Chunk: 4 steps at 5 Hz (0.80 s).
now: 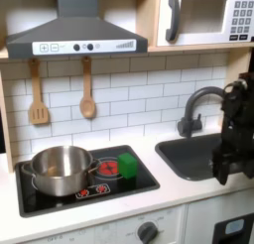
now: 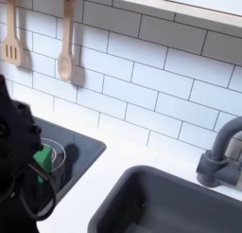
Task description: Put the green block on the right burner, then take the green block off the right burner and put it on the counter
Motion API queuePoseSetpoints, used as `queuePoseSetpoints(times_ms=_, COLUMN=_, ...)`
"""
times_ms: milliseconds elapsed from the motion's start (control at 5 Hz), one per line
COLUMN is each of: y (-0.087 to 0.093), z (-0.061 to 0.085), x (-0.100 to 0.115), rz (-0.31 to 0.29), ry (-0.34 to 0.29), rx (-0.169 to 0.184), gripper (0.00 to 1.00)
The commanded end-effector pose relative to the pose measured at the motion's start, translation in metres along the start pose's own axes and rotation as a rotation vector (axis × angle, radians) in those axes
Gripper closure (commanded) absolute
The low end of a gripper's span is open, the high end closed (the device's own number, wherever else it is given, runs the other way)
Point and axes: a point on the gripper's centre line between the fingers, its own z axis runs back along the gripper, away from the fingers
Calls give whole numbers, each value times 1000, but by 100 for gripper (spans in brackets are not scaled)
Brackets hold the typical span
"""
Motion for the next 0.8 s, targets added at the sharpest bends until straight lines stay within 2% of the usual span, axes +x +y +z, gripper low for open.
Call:
queuePoseSetpoints(times_ms=0, y=1, z=-1, x=-6, rz=13, ry=25, rx=-1, gripper=0)
queuePoseSetpoints(times_ms=400, y=3, z=0, x=-9, rz=28, ry=39, rx=-12, gripper=0)
queuePoseSetpoints(times_ms=600, y=4, z=1, x=-12, rz=30, ry=51, rx=-39, gripper=0)
